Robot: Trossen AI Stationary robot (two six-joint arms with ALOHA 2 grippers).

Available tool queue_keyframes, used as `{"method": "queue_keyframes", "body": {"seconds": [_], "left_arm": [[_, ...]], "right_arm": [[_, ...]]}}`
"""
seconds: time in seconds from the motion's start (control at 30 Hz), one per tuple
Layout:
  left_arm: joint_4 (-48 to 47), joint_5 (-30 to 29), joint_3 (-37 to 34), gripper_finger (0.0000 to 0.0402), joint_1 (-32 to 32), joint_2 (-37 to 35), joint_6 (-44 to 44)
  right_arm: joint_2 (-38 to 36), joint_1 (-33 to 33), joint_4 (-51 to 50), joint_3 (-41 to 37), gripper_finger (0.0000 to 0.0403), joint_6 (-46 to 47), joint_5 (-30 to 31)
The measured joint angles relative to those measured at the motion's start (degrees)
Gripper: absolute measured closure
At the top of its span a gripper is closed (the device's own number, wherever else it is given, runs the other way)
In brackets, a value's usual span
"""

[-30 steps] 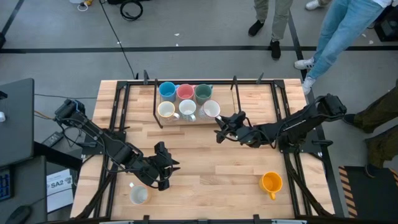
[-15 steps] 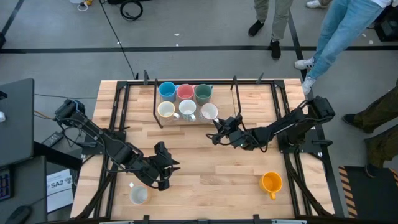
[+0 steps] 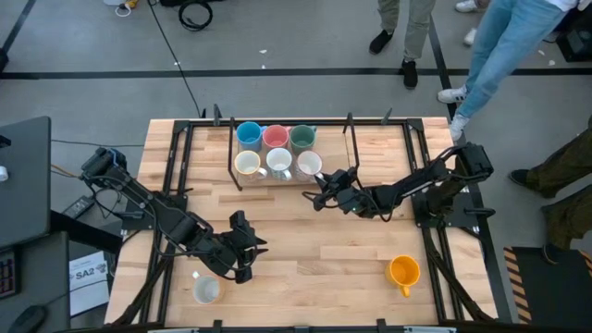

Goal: Place coffee mugs
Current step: Put the gray patterned mug on the shelf

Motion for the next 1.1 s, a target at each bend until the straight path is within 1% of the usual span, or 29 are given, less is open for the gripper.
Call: {"method": "queue_keyframes", "body": {"seconds": [0.17, 0.27, 0.6, 0.73, 1.1], "left_arm": [[-0.04, 0.02, 0.00, 0.0306, -0.01, 0.00, -0.01], [-0.03, 0.02, 0.00, 0.0306, -0.01, 0.00, 0.00], [-0.04, 0.02, 0.00, 0.0306, -0.02, 0.00, 0.02], [-0.04, 0.02, 0.00, 0.0306, 0.00, 0.00, 0.00], [-0.04, 0.02, 0.00, 0.0306, -0.04, 0.00, 0.00]], "right_arm": [[0.00, -0.86, 0.03, -0.02, 0.0324, -1.57, -0.78], [0.00, -1.59, 0.07, -0.02, 0.0322, -1.53, -2.56], [-0.10, -3.41, 0.45, 0.01, 0.0313, -1.20, -5.23], [-0.11, -3.79, 0.38, 0.01, 0.0312, 0.41, -5.56], [-0.11, -3.89, 0.01, 0.01, 0.0311, 0.66, -6.12]]}}
